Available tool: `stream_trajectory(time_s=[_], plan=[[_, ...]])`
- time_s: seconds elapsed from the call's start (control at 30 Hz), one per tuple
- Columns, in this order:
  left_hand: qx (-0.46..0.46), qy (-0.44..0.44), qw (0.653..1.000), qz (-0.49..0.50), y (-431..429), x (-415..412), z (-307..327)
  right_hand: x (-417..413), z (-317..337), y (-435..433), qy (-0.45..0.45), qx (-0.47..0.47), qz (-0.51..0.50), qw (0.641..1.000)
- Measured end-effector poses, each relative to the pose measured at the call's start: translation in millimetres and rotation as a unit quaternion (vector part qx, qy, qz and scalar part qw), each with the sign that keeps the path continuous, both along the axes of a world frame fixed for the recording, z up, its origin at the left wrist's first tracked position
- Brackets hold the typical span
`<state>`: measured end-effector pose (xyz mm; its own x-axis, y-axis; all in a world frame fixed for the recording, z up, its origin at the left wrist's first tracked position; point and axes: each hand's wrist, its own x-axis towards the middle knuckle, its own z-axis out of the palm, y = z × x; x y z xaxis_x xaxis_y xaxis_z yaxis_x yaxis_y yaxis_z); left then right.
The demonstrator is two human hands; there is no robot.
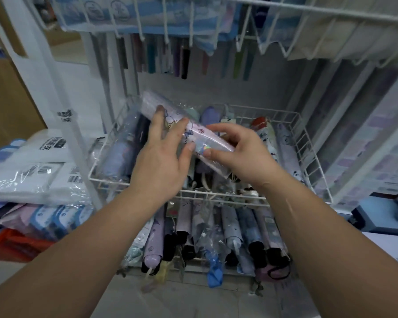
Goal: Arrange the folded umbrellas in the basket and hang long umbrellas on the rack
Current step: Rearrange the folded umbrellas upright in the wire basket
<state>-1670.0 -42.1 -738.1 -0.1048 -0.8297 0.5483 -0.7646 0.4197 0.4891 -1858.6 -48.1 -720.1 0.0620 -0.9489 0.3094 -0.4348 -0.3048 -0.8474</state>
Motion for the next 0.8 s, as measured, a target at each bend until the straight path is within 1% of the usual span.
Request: stream_trajectory(time_s=[0.1, 0.27, 0.43, 0.5, 0.6, 0.63, 0.7, 0.77, 0.8], plan=[[0.001, 0.034, 0.997, -0.076, -3.2, -33.1, 1.1, -26.9, 3.4, 10.0, -0.036, -0.006, -0.02, 0.999], [0.015, 0.086, 0.984, -0.153, -14.0, -95.1, 6.5, -73.1, 3.0, 25.9, -0.043, -0.015, -0.077, 0.996], [0.011, 0.097, 0.972, -0.213, -30.9, -156.5, 14.2, -111.3, -2.3, 42.3, 0.017, -0.004, -0.148, 0.989], [0.047, 0.087, 0.965, -0.244, -36.7, -180.5, 17.9, -119.9, -5.5, 42.0, 0.048, -0.002, -0.181, 0.982], [0.095, 0.033, 0.961, -0.259, -44.1, -208.1, 17.3, -130.2, -14.0, 33.5, 0.096, 0.028, -0.228, 0.969], [0.106, 0.015, 0.96, -0.258, -46.6, -212.9, 16.3, -133.3, -17.2, 31.7, 0.102, 0.045, -0.235, 0.966], [0.129, 0.01, 0.957, -0.259, -52.6, -215.6, 11.3, -138.1, -22.3, 32.2, 0.11, 0.062, -0.236, 0.963], [0.133, 0.003, 0.956, -0.261, -60.3, -211.8, 4.0, -140.9, -27.0, 34.0, 0.118, 0.066, -0.234, 0.963], [0.127, -0.016, 0.957, -0.261, -63.6, -209.1, 0.9, -141.2, -29.2, 34.2, 0.125, 0.072, -0.232, 0.962]])
